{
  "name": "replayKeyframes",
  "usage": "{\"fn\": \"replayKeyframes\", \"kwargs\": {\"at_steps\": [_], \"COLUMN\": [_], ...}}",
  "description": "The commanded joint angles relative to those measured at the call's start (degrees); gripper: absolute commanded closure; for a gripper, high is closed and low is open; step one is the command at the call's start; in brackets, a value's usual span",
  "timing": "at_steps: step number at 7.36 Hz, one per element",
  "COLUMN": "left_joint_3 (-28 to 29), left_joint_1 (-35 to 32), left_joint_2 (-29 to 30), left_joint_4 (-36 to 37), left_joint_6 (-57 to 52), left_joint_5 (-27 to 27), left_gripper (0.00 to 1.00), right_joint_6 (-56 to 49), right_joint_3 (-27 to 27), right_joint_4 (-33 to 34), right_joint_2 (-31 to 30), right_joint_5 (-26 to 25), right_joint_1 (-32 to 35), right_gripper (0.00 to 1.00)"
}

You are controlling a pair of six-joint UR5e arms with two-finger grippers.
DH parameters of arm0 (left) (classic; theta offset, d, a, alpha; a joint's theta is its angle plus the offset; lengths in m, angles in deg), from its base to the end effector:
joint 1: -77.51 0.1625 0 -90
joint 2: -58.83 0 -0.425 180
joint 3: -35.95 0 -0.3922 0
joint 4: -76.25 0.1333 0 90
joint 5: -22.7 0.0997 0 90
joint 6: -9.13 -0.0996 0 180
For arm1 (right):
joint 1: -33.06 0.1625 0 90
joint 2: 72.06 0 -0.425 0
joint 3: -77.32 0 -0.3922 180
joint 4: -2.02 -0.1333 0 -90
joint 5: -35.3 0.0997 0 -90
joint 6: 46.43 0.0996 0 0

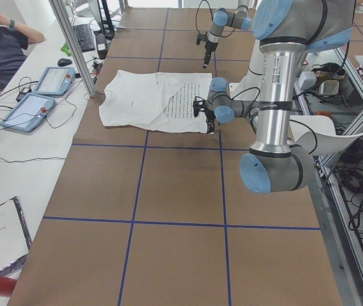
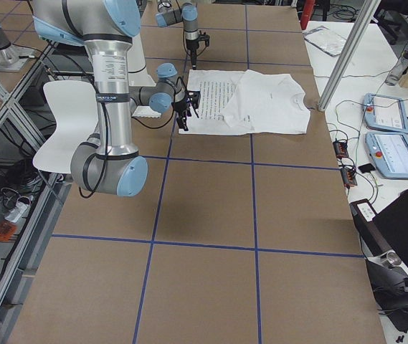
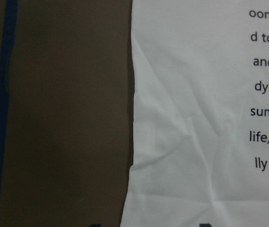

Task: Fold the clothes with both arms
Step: 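Grasp the bottom hem corners with both grippers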

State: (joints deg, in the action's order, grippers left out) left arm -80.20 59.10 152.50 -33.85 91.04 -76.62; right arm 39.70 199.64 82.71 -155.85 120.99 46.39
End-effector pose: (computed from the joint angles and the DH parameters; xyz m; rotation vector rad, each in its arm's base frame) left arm 0.4439 -0.2712 0.3786 0.0511 0.8812 -0.0974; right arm -0.4476 -0.2507 0.3335 0.1951 -0.8158 0.1867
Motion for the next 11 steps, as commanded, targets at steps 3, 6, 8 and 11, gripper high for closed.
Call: {"fn": "replayKeyframes", "kwargs": {"at_steps": [3,6,8,11], "left_joint_3": [2.50,2.50,2.50,2.50], "left_joint_1": [0.31,1.36,1.89,1.89], "left_joint_2": [1.96,1.96,1.88,1.88], "left_joint_4": [-0.11,-0.11,-0.11,-0.02], "left_joint_6": [0.08,0.08,0.17,0.17], "left_joint_5": [0.00,0.09,0.09,0.09], "left_gripper": [0.29,0.32,0.32,0.48], "right_joint_6": [0.00,0.00,0.00,0.00], "right_joint_3": [-0.06,-0.06,-0.06,-0.06], "right_joint_4": [0.00,0.00,0.00,0.00], "right_joint_2": [-0.15,-0.24,-0.24,-0.24], "right_joint_5": [0.00,0.00,0.00,0.00], "right_joint_1": [0.03,-0.14,-0.14,-0.23], "right_gripper": [0.00,0.00,0.00,0.00]}}
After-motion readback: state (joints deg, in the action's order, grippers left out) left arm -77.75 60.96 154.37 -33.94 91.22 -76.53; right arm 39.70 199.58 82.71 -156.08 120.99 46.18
